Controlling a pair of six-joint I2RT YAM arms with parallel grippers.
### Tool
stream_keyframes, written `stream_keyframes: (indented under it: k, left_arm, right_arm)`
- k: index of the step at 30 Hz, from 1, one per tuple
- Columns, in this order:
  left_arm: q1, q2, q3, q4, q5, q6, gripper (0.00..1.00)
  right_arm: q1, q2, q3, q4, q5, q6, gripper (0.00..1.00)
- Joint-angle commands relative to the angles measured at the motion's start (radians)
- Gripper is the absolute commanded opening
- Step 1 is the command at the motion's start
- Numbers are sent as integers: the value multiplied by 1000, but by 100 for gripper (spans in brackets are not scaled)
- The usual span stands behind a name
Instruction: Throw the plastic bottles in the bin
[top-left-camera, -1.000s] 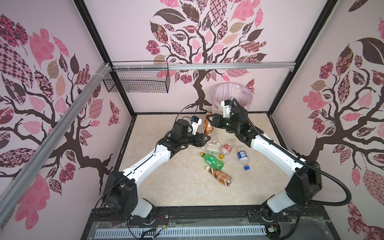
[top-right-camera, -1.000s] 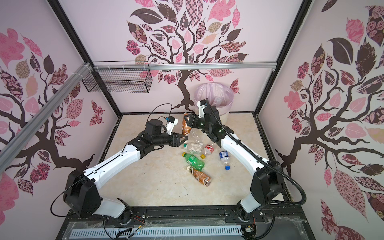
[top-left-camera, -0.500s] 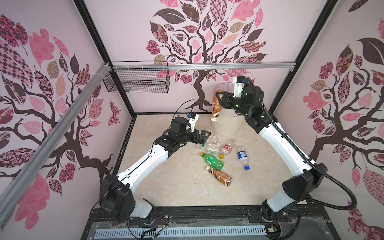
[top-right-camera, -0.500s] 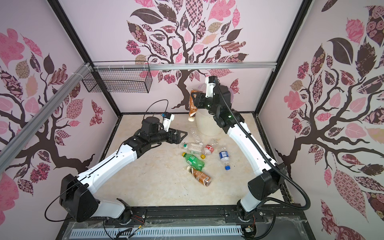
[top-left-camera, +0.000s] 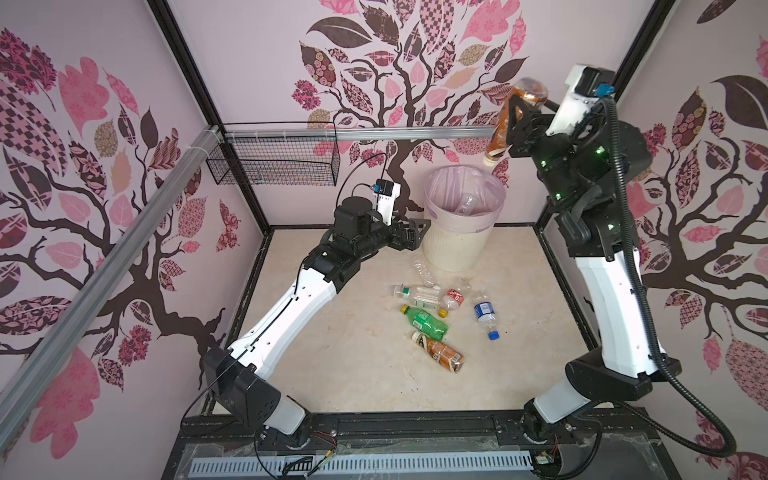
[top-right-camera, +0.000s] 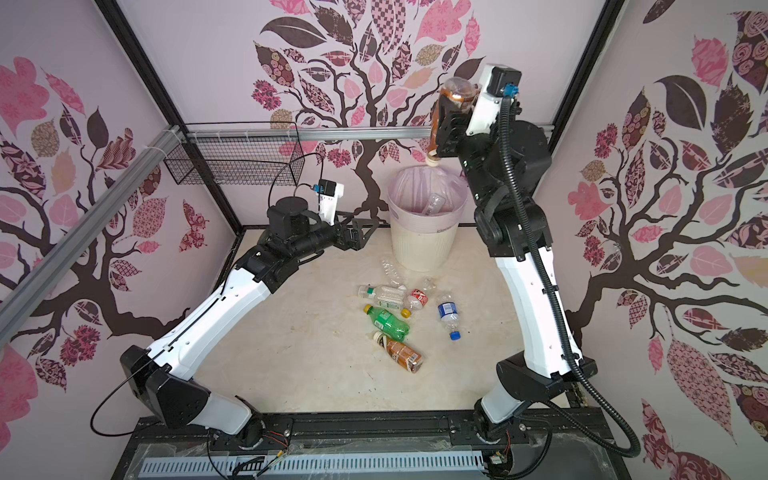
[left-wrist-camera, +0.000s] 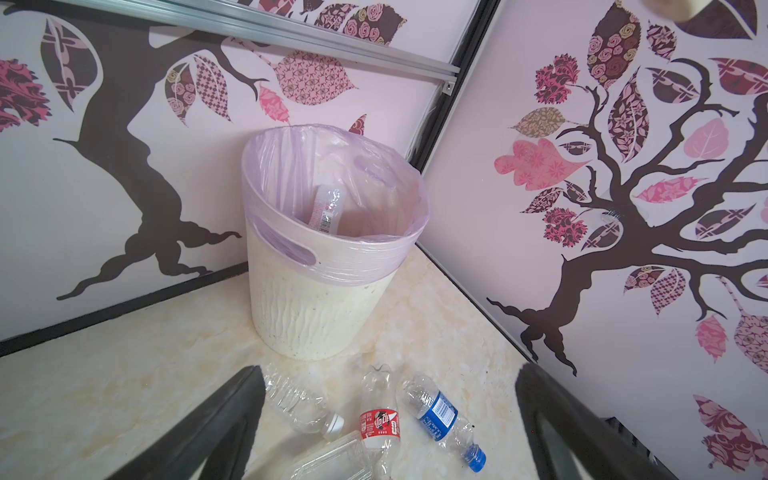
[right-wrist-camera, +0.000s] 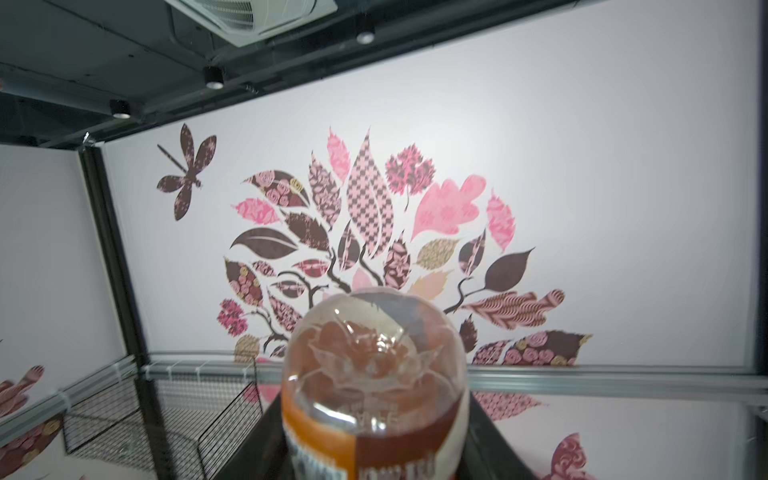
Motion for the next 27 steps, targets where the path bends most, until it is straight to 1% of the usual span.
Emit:
stream_keyframes:
  k: [1,4,6,7,8,10,11,12,13,14,15,19,21,27]
  left_arm:
    - [-5,21,41,13,9,13,98]
    - [-6,28,29,10,8,17,98]
    - [-5,29,15,12,4,19,98]
    - [-6,30,11,11,2,17,98]
    - [-5,32,8,11,2,15,98]
    - [-5,32,3,5,9,14,98]
    - [-5,28,0,-1,10,14,98]
    - [-5,24,-3,-6,11,18,98]
    - [-5,19,-10,-10,7,21,98]
    - [-5,11,-22,-10,0,23,98]
    - [-5,5,-33,-8,-6,23,98]
    - [-6,-1,-41,-16,-8,18,98]
    - [-6,-7,-52,-15,-8,8,98]
    - [-5,-10,-65,-33,-19,-14,98]
  right_arm:
    - [-7,29,13,57,87,-98,49]
    - [-40,107,31,45,93,-88,50]
    - [-81,185,20,36,79,-56,51]
    - [-96,228,20,26,70,-34,54]
    - [-121,281,24,10,51,-5,59]
    - [-154,396,89,-67,20,33,81]
    - [-160,458,179,-143,22,35,91]
    - [-160,501,268,-209,37,34,99]
    - [-160,517,313,-242,44,42,99]
    - [-160,508,316,-242,46,54,99]
    - [-160,482,284,-221,39,64,99]
    - [-158,325,44,-68,35,74,99]
    - [-158,277,-22,-33,35,75,99]
    - [-158,255,0,-84,16,83,99]
